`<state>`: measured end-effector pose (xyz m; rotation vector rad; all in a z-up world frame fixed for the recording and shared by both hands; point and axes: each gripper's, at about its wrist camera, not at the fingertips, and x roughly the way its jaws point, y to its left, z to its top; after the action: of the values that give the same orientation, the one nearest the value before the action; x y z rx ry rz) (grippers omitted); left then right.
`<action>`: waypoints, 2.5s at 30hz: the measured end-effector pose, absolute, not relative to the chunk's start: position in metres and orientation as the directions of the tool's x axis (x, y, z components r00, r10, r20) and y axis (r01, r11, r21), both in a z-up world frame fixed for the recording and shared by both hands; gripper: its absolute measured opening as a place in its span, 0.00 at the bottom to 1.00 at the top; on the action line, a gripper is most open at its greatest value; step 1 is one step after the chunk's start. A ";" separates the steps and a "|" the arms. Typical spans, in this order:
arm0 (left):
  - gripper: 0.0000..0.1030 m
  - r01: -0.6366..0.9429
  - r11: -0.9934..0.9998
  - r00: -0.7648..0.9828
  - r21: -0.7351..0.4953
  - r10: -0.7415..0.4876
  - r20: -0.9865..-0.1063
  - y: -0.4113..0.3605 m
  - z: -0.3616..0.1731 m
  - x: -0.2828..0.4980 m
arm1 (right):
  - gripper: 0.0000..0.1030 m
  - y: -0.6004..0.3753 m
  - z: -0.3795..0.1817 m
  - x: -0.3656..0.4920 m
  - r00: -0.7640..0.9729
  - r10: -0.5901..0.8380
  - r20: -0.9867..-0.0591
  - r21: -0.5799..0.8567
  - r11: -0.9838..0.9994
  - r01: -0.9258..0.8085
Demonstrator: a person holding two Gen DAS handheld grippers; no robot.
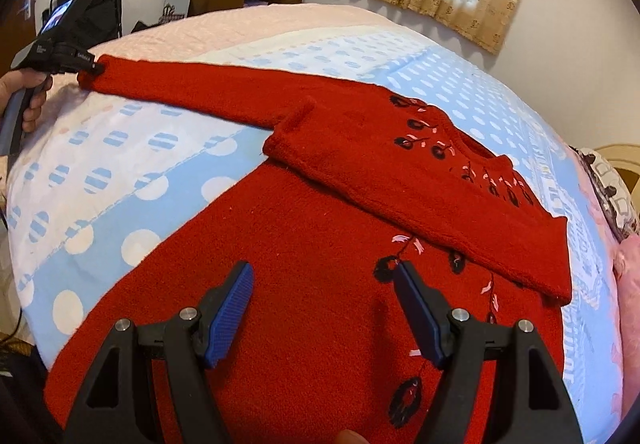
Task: Fold small clothes
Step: 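Close the left tool on the other sleeve cuff, then lift the cuff with the left tool and fold the sleeve over the first sleeve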
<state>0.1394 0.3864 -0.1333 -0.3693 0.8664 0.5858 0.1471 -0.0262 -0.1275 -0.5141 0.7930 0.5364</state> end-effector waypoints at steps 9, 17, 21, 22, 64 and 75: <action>0.11 -0.552 0.815 0.625 -0.174 0.267 -0.734 0.366 -0.086 0.139 | 0.71 -0.041 -0.121 0.142 0.590 0.252 -0.767 -0.209 0.772 -0.601; 0.11 -0.486 0.840 0.712 -0.242 0.220 -0.667 0.334 -0.045 0.150 | 0.71 -0.063 -0.111 0.144 0.600 0.243 -0.762 -0.184 0.808 -0.560; 0.11 -0.446 0.859 0.756 -0.251 0.212 -0.619 0.309 -0.020 0.157 | 0.71 -0.076 -0.109 0.145 0.605 0.226 -0.764 -0.182 0.823 -0.538; 0.11 -0.430 0.866 0.766 -0.254 0.201 -0.611 0.303 -0.015 0.159 | 0.71 -0.079 -0.108 0.145 0.606 0.223 -0.763 -0.182 0.826 -0.533; 0.11 -0.023 0.981 0.881 -0.193 -0.071 -0.467 0.067 0.094 0.236 | 0.71 -0.188 -0.090 0.110 0.623 0.292 -0.726 -0.006 0.903 -0.430; 0.11 0.014 0.980 0.839 -0.199 -0.119 -0.530 0.003 0.073 0.276 | 0.71 -0.190 -0.099 0.102 0.605 0.291 -0.741 -0.013 0.895 -0.447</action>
<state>0.2759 0.0026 0.0725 -0.1910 0.5710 -0.0709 0.1024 -0.1898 -0.0987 -0.2055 0.8164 0.4302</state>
